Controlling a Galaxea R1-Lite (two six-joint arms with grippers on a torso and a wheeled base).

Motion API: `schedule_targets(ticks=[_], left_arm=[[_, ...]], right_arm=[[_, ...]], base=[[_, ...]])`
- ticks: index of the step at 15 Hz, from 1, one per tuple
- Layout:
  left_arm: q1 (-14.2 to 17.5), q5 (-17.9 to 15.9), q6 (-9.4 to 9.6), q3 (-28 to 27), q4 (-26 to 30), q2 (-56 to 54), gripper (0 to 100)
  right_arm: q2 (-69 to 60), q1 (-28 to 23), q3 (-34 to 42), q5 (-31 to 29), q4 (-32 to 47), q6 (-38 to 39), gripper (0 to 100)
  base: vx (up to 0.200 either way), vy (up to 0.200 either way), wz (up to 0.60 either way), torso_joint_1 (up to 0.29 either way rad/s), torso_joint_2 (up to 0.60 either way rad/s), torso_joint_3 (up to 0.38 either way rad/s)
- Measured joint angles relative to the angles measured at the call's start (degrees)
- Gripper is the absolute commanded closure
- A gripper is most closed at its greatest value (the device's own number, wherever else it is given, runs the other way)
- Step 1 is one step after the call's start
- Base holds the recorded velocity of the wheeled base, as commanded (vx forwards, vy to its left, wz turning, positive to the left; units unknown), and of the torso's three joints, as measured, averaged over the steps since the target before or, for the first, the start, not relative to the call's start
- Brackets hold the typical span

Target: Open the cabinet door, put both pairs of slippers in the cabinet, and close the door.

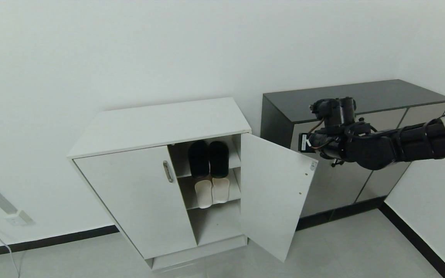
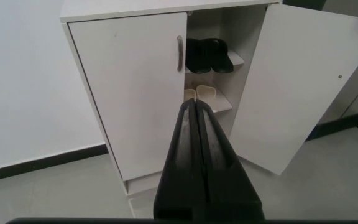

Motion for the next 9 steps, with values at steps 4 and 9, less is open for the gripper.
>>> schedule_targets(ticks=[4,9], left_arm=[[-0.04,0.02,-0.02,0.00,0.00,0.00,100],[-0.02,0.00,-0.05,0.00,-0.02,0.00,100]], right_arm=[[2.72,-0.46,-0.41,0.24,0.06,0.00,100],[3.72,-0.30,0.00,0.27,0.28,-0.06,100]], base=[[0.000,0.000,0.00,0.000,0.00,0.000],[0.000,0.000,0.00,0.000,0.00,0.000]])
